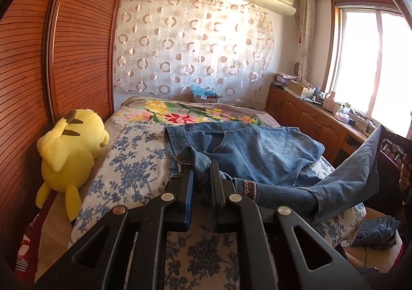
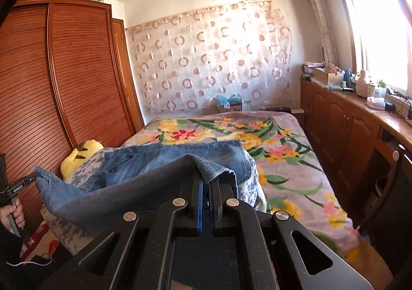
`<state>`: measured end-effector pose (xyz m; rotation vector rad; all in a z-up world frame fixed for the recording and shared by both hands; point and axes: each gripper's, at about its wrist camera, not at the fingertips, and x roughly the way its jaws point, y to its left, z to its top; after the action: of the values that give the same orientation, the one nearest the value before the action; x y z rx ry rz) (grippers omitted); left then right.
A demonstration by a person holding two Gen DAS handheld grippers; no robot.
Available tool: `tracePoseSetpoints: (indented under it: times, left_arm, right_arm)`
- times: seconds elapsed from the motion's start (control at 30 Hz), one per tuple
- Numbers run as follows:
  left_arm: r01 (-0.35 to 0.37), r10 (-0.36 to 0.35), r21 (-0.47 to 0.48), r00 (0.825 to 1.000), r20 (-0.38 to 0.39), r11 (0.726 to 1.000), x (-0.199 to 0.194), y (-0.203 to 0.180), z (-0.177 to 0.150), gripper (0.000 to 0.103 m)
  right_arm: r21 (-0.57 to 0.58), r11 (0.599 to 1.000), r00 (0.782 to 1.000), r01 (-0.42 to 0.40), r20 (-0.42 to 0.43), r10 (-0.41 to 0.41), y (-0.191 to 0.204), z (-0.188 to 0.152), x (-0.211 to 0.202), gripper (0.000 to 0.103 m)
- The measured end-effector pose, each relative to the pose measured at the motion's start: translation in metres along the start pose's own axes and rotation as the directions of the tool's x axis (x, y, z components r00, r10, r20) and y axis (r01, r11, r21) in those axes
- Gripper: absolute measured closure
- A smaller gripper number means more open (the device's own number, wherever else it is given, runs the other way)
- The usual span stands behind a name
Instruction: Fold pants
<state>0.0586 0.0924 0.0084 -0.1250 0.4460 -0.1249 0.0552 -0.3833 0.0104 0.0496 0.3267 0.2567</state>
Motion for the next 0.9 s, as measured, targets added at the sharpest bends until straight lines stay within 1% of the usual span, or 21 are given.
tracePoseSetpoints:
  times: [0.3, 0.5, 0.7, 0.8, 0.83, 0.9]
  left_arm:
    - [0.002, -0.003, 0.031, 1.0, 0.009, 1.0, 0.02, -0.003, 0.023, 0.091]
    - [-0.013, 0.013, 0.042, 1.0, 0.001, 0.999, 0.041, 0.001, 0.037, 0.091]
    - [-0.019, 0.02, 0.055, 1.0, -0.015, 0.998, 0.067, 0.002, 0.051, 0.091]
    - [-0.022, 0.024, 0.057, 0.999, -0.024, 0.998, 0.08, 0.005, 0.058, 0.091]
    - [-0.024, 0.025, 0.056, 0.999, -0.027, 0.998, 0.085, 0.006, 0.06, 0.091]
    - [-0.025, 0.026, 0.032, 0.999, -0.028, 0.999, 0.098, 0.009, 0.067, 0.092]
  right_arm:
    - [-0.014, 1.0, 1.0, 0.009, 0.03, -0.008, 0.0, 0.001, 0.012, 0.1]
    - [-0.025, 0.999, 0.999, 0.022, 0.033, -0.021, -0.004, 0.007, 0.04, 0.1]
    - [0.014, 1.0, 1.0, 0.023, 0.02, -0.023, -0.014, 0.012, 0.072, 0.1]
    - [0.014, 0.999, 0.999, 0.033, 0.005, -0.033, -0.018, 0.016, 0.089, 0.1]
    - [0.017, 0.999, 1.0, 0.031, 0.0, -0.031, -0.019, 0.019, 0.093, 0.1]
    - [0.063, 0.998, 1.0, -0.014, -0.013, 0.015, -0.029, 0.024, 0.104, 0.1]
